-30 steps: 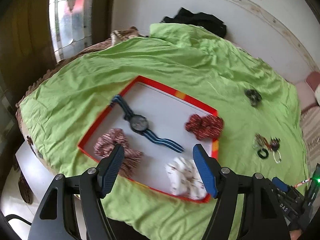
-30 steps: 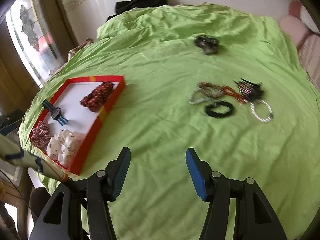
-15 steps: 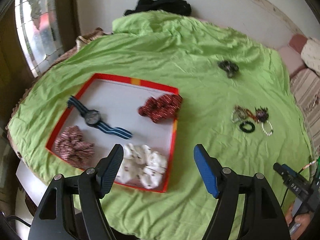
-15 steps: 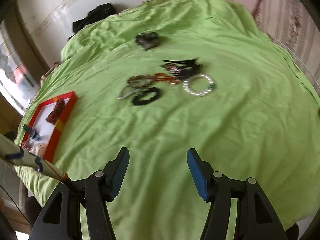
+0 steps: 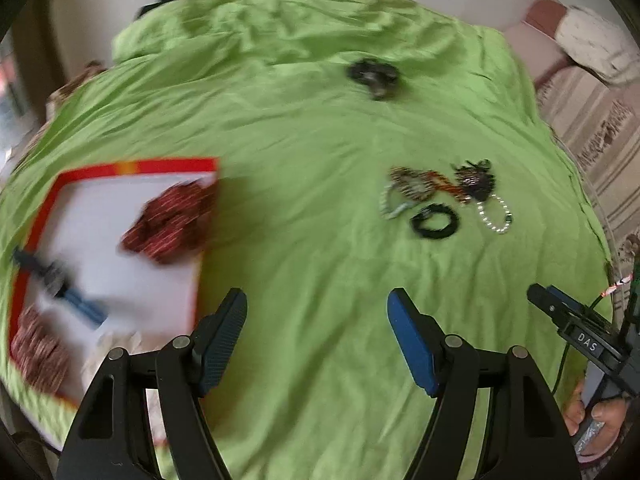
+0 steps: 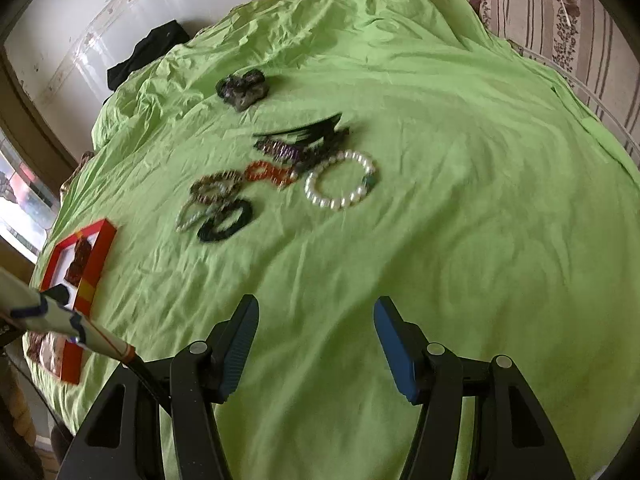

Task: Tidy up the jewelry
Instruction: 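Move both open tools back toward the remaining bracelets, then grasp the light beaded bracelet with the left tool while the right tool grasps the pearl bracelet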

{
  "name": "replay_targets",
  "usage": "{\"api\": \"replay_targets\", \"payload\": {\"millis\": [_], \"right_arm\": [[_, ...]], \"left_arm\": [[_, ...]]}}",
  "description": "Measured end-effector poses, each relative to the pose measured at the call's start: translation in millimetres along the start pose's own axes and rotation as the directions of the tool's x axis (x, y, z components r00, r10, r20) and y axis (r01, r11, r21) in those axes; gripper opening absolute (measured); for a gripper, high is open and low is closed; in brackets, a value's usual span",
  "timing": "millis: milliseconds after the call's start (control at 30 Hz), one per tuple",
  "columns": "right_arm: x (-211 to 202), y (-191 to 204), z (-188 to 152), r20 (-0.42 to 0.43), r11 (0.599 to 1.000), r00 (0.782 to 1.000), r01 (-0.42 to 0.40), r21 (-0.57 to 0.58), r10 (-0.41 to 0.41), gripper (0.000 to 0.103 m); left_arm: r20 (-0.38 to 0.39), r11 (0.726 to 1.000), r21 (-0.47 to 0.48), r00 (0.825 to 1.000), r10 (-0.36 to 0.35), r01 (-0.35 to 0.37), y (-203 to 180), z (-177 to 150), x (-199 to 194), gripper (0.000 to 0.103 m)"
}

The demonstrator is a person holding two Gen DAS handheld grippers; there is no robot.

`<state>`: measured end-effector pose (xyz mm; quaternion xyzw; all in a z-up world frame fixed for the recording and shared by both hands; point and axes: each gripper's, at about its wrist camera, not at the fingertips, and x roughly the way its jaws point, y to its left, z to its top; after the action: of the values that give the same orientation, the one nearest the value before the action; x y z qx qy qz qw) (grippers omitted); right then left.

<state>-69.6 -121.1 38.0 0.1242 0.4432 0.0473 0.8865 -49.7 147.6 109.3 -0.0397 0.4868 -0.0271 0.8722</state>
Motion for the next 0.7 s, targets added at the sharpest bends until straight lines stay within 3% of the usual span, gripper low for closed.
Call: {"api": "replay_targets", "payload": {"millis": [167, 300, 500, 700], "right_arm": [[18, -14, 31, 0.024, 0.999, 0.999, 0.039, 0.014, -0.04, 0.064], [35, -27, 52, 0.019, 0.998, 0.999, 0.047, 0.046, -0.048, 0.064], [66, -43, 75, -0.009, 0.995, 0.999, 0.052, 0.087, -0.051, 0.059], [86, -41, 83, -0.013, 0.995, 0.997, 0.074, 0.063, -0.073, 0.055]], "left_arm": [[-0.032, 0.996, 0.052, 0.997, -0.066, 0.068, -27, 37, 47, 0.063], [-0.093, 0.994, 0.043, 0.991, -0.096, 0.1, -37, 57, 89, 0.041], [-0.131, 0.989, -0.009, 0.981, -0.146, 0.146, -37, 71, 136, 0.034], [-0.105, 0.989, 0.008, 0.984, -0.143, 0.144, -40, 77, 153, 0.034]]}}
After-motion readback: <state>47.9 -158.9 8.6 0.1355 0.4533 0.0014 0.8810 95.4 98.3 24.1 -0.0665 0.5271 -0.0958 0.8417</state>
